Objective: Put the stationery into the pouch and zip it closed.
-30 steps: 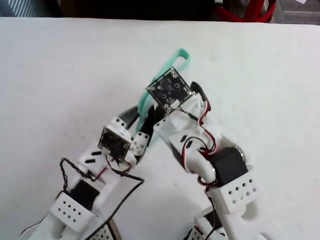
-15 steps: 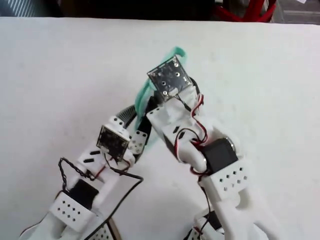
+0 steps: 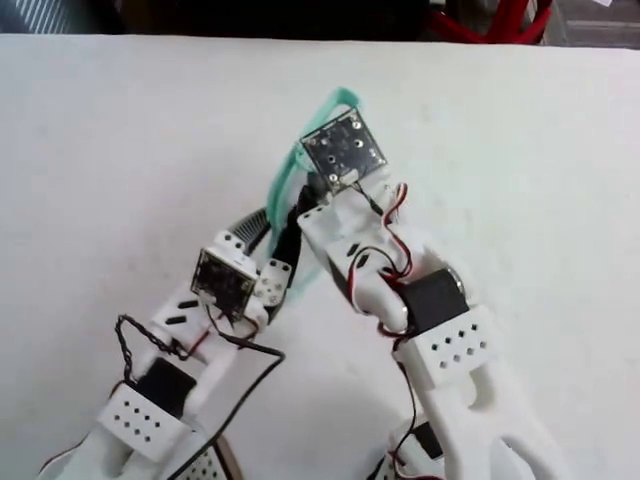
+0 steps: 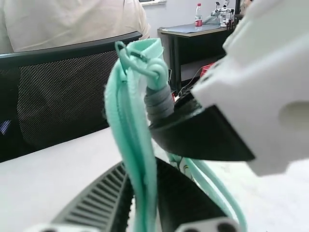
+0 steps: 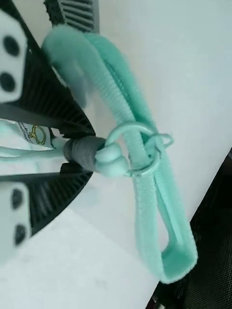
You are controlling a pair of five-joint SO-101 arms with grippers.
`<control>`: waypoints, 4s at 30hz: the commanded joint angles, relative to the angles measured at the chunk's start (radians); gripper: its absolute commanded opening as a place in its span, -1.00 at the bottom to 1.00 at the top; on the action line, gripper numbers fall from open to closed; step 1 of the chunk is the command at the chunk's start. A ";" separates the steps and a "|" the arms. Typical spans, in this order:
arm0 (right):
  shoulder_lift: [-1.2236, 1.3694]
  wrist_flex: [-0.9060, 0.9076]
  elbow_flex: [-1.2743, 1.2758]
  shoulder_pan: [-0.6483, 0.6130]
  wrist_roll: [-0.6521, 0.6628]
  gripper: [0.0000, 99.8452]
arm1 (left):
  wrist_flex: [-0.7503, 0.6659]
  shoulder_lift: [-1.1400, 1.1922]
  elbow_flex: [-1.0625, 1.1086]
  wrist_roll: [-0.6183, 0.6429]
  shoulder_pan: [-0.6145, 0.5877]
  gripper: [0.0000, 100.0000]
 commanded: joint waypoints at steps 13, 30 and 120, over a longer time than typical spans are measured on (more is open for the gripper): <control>-0.328 -0.019 -0.072 0.111 0.075 -0.96 | 0.003 0.004 0.017 -0.012 0.002 -0.94; -0.328 -0.028 -0.034 0.157 0.166 -0.96 | -0.005 0.004 0.041 -0.014 0.001 -0.94; -0.097 -0.590 0.023 0.366 0.172 -0.96 | 0.005 0.008 0.044 -0.014 -0.004 -0.95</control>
